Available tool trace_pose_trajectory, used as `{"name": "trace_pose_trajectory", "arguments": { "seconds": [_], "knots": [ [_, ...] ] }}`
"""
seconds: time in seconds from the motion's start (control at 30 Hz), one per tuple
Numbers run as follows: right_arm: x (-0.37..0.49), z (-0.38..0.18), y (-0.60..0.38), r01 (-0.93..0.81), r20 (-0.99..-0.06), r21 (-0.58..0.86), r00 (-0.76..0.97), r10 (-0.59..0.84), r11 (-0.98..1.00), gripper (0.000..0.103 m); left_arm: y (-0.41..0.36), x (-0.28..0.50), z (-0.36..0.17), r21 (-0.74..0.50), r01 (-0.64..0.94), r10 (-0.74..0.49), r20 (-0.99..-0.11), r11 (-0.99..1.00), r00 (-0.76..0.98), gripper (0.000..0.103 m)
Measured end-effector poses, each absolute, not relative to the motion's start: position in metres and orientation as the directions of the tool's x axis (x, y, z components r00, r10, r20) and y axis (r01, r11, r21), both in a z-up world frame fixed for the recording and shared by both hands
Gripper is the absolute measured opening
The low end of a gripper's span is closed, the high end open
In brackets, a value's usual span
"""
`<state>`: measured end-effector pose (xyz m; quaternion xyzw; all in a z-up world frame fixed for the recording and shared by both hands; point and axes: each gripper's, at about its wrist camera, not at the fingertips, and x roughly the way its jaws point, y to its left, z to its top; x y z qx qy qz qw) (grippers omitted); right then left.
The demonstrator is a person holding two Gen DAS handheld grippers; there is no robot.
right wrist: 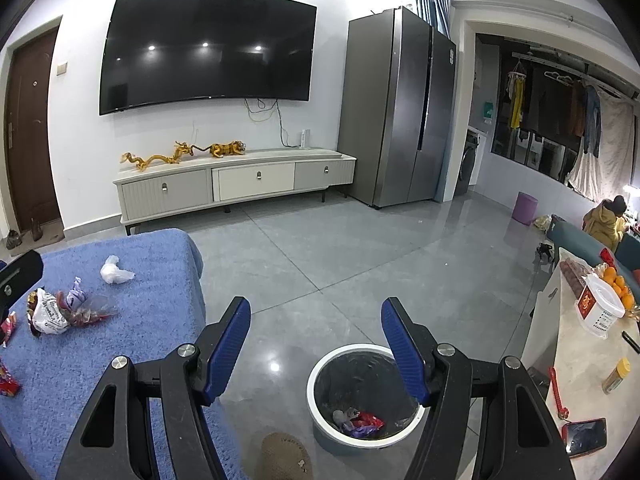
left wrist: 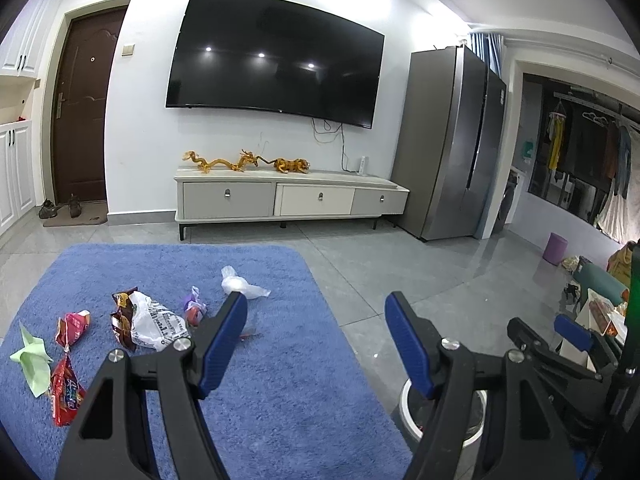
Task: Collect trash
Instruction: 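Withdraw both tools from the bin and turn back toward the rug, then grasp the red chip bag with the left tool while the right tool grasps the clear plastic wrapper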
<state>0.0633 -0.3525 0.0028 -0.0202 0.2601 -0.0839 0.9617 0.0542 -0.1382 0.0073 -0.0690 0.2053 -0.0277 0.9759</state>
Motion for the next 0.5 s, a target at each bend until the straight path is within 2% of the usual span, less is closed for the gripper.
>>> {"name": "trace_pose_trajectory", "arguments": {
  "seconds": [0.5],
  "knots": [
    [0.094,-0.007,-0.304,0.009,-0.529,-0.079,0.847,-0.050,0.997,0.066,-0.045,0.052,-0.012,-0.103,-0.078,0.026,-0.432,0.992,0.902,0.070]
  ]
}}
